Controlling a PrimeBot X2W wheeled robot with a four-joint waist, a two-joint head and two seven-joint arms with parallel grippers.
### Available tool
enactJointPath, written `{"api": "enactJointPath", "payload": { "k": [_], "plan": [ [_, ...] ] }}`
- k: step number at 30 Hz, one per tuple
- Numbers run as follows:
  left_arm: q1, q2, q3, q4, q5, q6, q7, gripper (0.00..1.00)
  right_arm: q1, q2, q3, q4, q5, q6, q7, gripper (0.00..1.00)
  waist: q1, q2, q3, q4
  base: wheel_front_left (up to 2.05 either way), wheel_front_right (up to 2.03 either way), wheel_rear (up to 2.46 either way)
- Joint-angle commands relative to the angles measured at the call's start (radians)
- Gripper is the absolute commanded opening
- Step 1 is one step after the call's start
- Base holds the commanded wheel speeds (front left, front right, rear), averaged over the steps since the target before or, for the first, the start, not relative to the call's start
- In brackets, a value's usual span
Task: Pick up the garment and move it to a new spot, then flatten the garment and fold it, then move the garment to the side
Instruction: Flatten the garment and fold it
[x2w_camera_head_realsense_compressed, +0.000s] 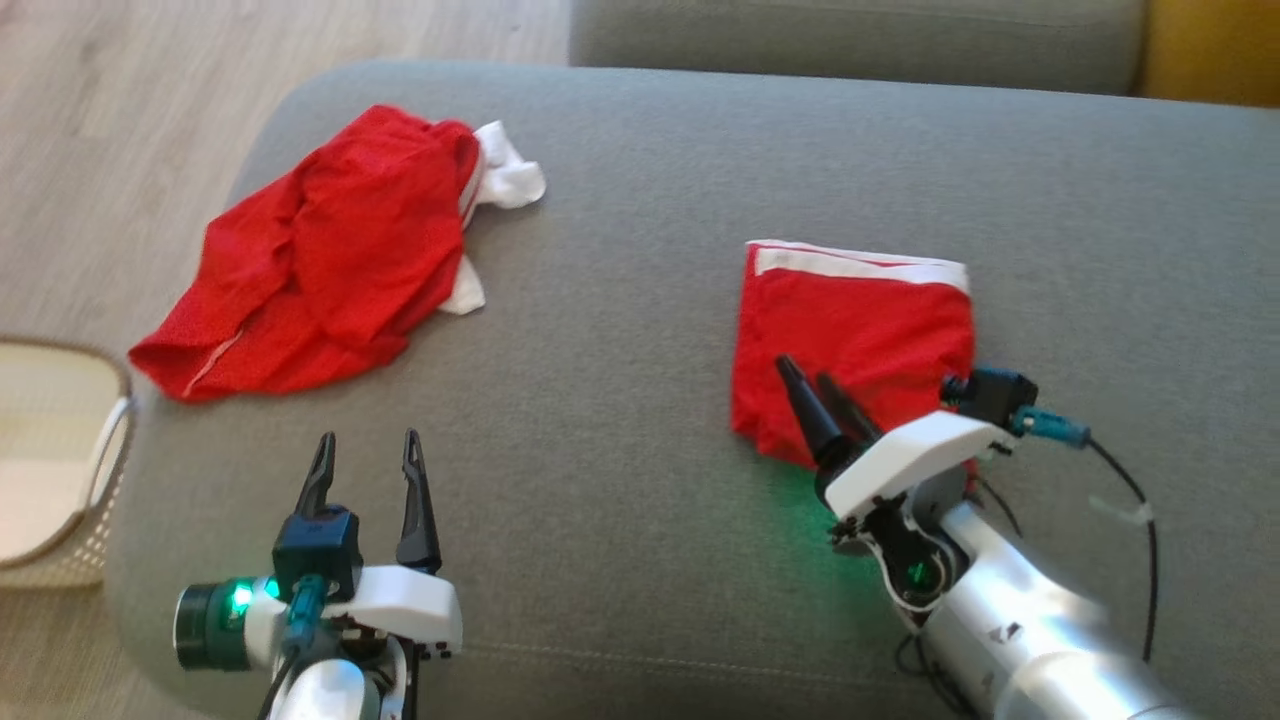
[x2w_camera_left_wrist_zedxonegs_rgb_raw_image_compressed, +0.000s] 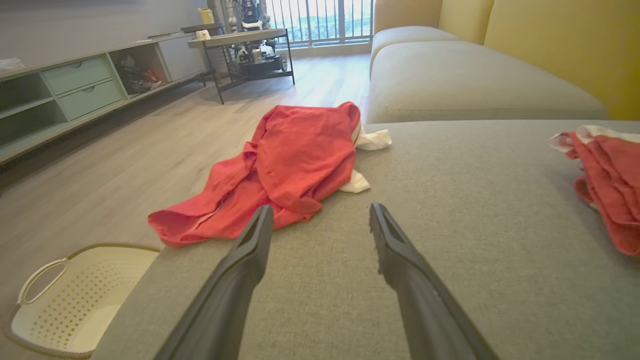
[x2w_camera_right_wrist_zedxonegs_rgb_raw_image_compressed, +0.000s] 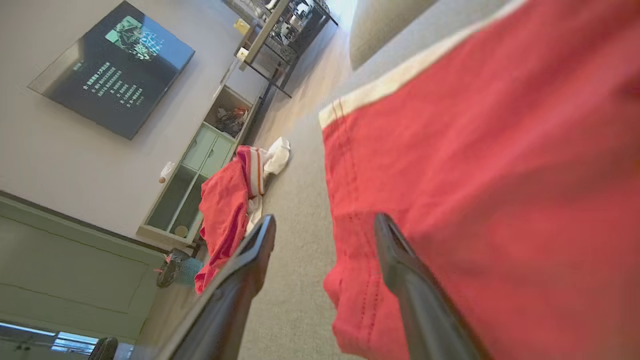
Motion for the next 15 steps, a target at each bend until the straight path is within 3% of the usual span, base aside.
{"api": "enactJointPath", "payload": {
  "k": [1, 5, 9, 15],
  "plan": [
    [-0.023, 0.002, 0.032, -0.037, 0.012, -0.002, -0.012, 1.00, -0.045, -0.015, 0.001, -0.044, -0.031, 0.000, -0.017, 1.00, 0.0000, 0.0000, -0.024, -0.028, 0.00, 0.00, 0.00],
    [-0.011, 0.002, 0.035, -0.045, 0.011, -0.001, -0.012, 1.00, -0.048, -0.079, -0.057, -0.097, -0.159, 0.000, -0.019, 1.00, 0.0000, 0.0000, -0.053, -0.064, 0.00, 0.00, 0.00],
    [-0.003, 0.001, 0.040, -0.054, 0.006, 0.006, -0.012, 1.00, -0.004, -0.123, -0.181, -0.171, -0.351, 0.000, -0.019, 1.00, 0.0000, 0.0000, -0.071, -0.097, 0.00, 0.00, 0.00],
    [-0.006, -0.001, 0.041, -0.070, 0.001, 0.013, -0.012, 1.00, 0.109, -0.127, -0.398, -0.311, -0.642, 0.000, -0.019, 1.00, 0.0000, 0.0000, -0.072, -0.128, 0.00, 0.00, 0.00]
  ]
}}
